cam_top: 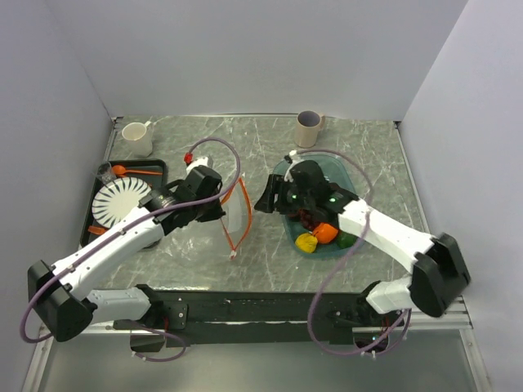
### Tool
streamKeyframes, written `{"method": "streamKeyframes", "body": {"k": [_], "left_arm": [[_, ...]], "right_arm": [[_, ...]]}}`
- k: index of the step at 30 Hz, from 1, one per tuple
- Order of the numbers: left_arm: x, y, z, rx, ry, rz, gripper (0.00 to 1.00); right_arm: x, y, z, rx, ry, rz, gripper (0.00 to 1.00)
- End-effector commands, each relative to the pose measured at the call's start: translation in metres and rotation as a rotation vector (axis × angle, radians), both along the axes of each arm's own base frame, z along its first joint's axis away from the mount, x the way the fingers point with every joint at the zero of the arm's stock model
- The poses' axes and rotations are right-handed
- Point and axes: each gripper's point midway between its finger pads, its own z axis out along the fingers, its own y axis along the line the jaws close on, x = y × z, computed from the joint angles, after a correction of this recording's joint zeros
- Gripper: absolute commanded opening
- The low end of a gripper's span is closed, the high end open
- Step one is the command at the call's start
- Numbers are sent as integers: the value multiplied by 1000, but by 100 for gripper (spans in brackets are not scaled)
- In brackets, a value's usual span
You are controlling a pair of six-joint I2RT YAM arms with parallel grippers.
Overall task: Place the food in the zip-top bag and seal the zipper
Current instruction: Open the zipper of the food storage bag at the center of the board.
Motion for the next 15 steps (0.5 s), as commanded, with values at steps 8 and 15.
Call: {"method": "streamKeyframes", "body": {"k": [8,15], "left_arm": [[8,-19,3,-63,-24,-46,1],[6,-25,3,-84,-27,-82,1]], "right_arm": [[13,-122,45,-176,-233,-500,100],[30,-163,3,-237,-102,-561,100]]}}
